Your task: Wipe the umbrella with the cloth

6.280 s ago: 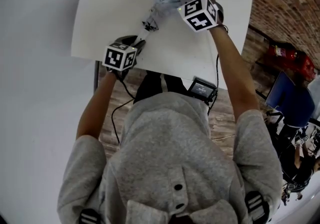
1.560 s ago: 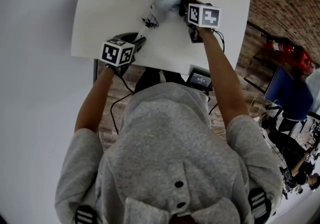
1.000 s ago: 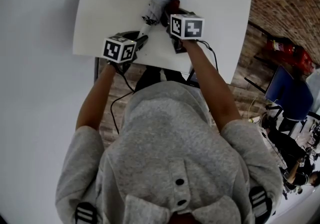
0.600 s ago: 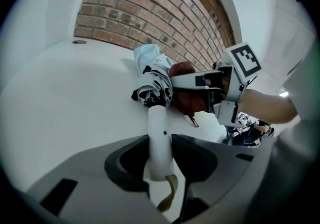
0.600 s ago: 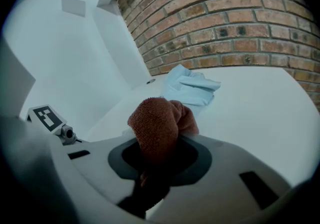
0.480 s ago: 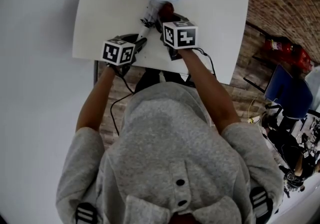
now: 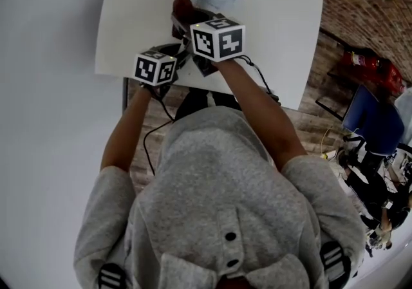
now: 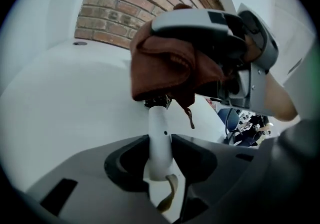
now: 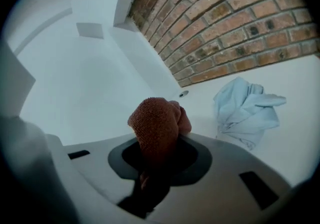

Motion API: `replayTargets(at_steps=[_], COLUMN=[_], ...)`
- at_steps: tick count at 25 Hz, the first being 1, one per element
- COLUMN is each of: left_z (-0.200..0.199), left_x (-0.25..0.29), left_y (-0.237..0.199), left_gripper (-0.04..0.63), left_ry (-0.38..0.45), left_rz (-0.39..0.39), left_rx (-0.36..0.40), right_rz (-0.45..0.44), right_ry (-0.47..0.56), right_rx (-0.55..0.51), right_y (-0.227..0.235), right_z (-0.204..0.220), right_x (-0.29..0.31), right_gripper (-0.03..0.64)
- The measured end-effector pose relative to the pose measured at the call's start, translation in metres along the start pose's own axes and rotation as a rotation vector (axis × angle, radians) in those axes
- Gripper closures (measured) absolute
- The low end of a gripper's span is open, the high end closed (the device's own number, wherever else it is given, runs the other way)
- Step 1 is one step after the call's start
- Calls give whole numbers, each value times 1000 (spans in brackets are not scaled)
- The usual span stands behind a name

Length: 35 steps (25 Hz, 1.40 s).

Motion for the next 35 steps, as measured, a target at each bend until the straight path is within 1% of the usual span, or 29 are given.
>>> replayTargets(at_steps=[2,5,11,17,21,26,35], left_z=[0,-1,-1,-3,-2,0,-1], left_x=[1,0,-1,-1,0,1,1], left_y=[0,0,-1,-1,-2,-1,0], left_gripper=[443,443,443,443,443,443,443], left_ry=[1,4,7,4,0,0,-4], left_rz=[0,3,20,27,24,20,27], left_rx=[-1,-1,-9,-8,-6,-7,-18], right_rz=[-22,5,58,59,81,136,193], right_ry=[14,11,15,40,45,42,31], right_rx=[68,133,163,209,211,202,168], right_y=[6,25,54,74,82,91,112], right_z=[-4,-5,-2,8,13,18,15], right_x=[6,7,-4,-20,-28,-36,-49], right_gripper=[518,518,518,518,518,518,518])
Point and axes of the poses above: the fingertips, and each gripper's own axes: x forward along the fingers, y to its right, z out of its underside, the point moved 6 cm from there along -x, backward along the fingers, and after that the axes turned 13 degrees about -y, right-handed, at the moved point
